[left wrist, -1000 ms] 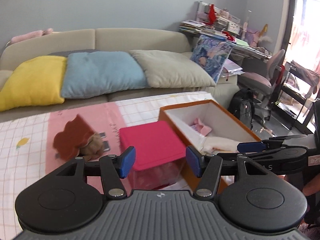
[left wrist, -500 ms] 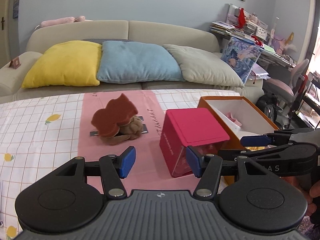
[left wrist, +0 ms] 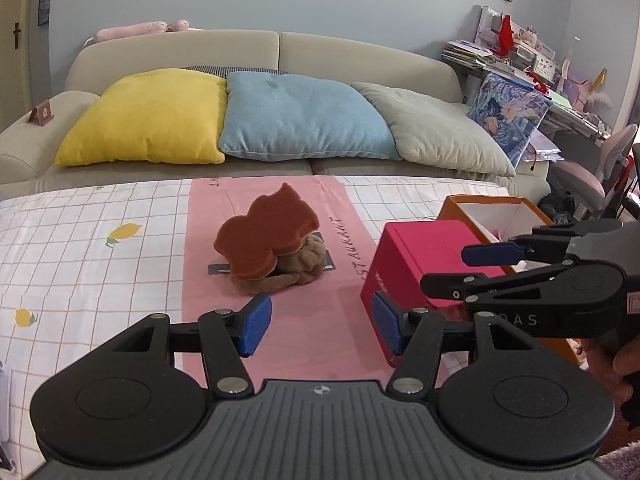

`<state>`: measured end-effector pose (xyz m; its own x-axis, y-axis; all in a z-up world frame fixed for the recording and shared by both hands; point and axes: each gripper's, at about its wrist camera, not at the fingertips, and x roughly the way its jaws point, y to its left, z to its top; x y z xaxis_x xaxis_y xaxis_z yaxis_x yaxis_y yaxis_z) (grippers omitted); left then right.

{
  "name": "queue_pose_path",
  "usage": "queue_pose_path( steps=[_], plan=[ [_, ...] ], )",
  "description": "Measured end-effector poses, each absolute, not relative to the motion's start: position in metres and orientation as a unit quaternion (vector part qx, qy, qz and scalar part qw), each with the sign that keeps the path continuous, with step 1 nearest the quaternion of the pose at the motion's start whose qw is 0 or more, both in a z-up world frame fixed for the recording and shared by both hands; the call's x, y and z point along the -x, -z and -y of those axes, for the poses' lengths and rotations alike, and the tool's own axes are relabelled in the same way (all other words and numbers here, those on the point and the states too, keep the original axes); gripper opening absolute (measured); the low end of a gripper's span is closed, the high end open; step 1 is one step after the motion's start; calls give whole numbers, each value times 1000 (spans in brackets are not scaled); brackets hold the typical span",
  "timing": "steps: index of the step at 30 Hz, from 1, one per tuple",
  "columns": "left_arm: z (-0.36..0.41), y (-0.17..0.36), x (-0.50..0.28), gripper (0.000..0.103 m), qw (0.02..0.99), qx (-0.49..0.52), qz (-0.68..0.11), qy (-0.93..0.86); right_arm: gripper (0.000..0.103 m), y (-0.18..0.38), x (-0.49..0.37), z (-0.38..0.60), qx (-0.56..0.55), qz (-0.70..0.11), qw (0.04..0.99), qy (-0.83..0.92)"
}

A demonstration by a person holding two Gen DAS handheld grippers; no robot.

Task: Organize soft objects
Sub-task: 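Move both tools back over the table near the sponge and plush toy, then grasp the brown sponge with the left tool while the right grasps the brown teddy bear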

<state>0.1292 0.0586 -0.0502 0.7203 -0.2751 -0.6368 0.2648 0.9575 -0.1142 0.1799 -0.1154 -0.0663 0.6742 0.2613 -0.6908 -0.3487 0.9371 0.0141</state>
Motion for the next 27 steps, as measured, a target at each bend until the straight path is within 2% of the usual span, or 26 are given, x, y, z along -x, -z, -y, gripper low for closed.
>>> queue_pose_path(
  steps=[5,12,17,23,27],
  plan=[
    [-67,55,-152,68,928,-7,-343,146,46,70,-209,101,72,-373,909,-173],
    [-75,67,-193,68,924,-48,-348,152,45,75,-255,87,90,-391,900,-172],
    [-68,80,-226,82,916,-107,-344,174,45,82,-287,79,95,-404,894,-169],
    [-43,103,-249,83,901,-201,-327,203,44,89,-315,77,87,-419,890,-158],
    [-28,123,-259,82,888,-221,-337,220,44,95,-324,77,88,-428,885,-160]
  ],
)
